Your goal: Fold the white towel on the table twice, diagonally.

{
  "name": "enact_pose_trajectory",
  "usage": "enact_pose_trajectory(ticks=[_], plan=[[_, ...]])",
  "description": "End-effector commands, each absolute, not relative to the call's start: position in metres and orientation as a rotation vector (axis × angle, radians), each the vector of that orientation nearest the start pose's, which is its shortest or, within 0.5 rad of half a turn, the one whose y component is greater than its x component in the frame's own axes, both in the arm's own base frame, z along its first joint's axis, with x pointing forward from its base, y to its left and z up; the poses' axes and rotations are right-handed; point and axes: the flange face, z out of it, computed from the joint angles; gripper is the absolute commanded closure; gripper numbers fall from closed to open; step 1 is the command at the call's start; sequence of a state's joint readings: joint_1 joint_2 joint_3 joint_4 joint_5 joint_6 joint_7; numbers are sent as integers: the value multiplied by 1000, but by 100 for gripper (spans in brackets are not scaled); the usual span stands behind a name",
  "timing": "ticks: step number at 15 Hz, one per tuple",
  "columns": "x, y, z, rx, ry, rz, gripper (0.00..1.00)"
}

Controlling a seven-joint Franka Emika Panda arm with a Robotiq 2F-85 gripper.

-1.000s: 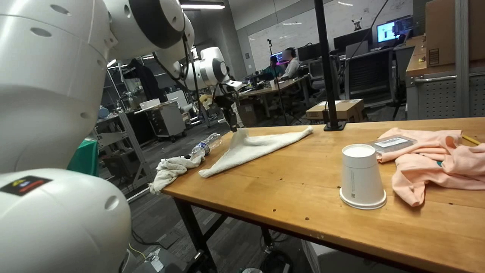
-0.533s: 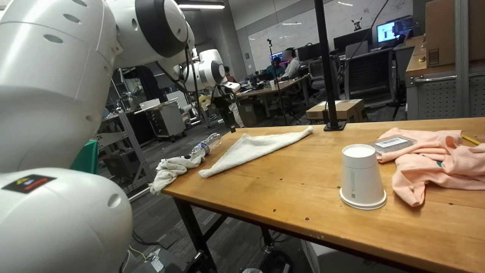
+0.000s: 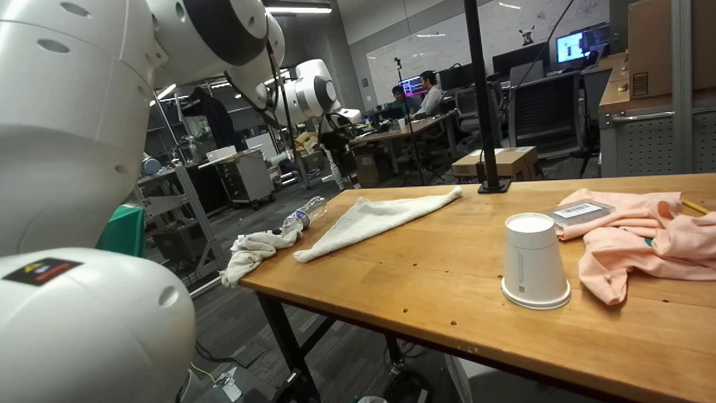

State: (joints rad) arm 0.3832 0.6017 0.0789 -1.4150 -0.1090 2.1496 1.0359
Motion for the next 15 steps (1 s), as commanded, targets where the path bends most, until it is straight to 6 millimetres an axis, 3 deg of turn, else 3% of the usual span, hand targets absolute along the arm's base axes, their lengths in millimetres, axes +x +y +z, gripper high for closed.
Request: enact_pose_trajectory(ticks=[1,7,15], plan=[[655,269,381,-3040,785,-308,0],[673,203,378,-3110,819,-386,0],[710,155,363,-3140,839,-408,0]])
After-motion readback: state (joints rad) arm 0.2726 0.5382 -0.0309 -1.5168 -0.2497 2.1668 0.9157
